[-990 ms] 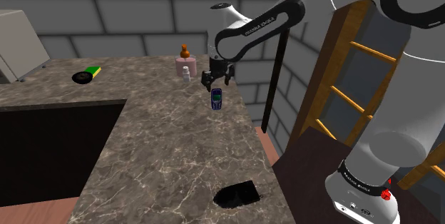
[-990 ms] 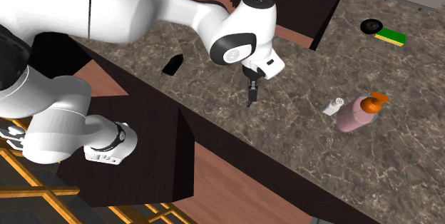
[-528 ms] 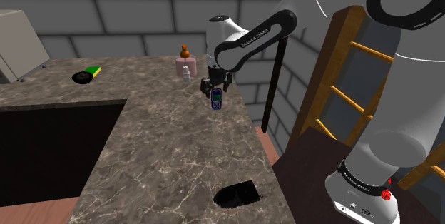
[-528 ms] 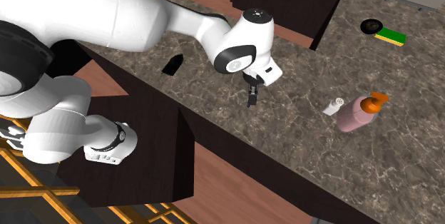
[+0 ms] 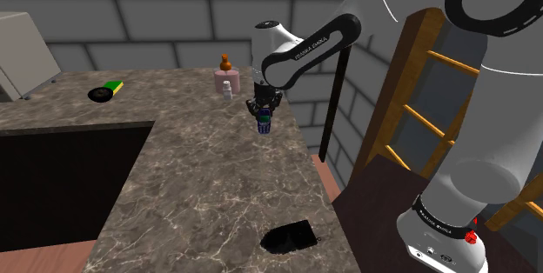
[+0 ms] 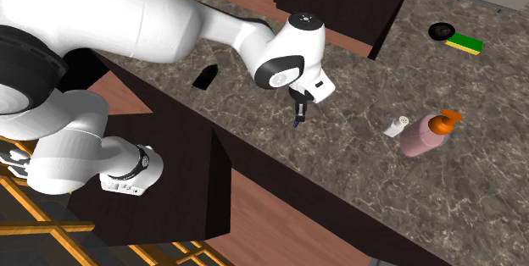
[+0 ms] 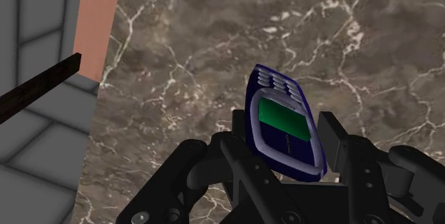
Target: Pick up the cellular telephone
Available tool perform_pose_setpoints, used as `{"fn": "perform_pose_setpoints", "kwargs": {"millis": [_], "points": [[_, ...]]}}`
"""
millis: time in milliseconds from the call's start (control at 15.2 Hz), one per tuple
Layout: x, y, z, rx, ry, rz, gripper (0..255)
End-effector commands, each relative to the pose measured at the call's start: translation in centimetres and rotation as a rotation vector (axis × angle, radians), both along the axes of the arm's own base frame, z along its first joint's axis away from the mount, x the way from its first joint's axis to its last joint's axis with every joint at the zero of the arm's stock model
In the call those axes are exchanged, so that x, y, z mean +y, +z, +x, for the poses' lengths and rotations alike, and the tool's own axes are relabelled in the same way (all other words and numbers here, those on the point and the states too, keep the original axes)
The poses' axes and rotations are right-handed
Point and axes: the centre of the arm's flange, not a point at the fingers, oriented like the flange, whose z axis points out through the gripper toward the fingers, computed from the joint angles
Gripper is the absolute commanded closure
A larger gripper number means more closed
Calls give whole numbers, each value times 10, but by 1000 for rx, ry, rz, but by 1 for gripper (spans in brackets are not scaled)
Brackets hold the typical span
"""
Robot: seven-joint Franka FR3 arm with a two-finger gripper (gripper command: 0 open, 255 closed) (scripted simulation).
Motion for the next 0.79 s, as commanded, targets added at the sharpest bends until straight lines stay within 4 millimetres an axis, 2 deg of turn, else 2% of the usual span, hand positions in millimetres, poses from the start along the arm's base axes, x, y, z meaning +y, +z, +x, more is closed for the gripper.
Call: {"fn": "perform_pose_setpoints", "kwargs": {"millis": [0,198,726], "points": [[0,0,0,1,-1,0,255],[0,-1,0,1,-1,0,255],[0,41,0,1,-1,0,255]]}}
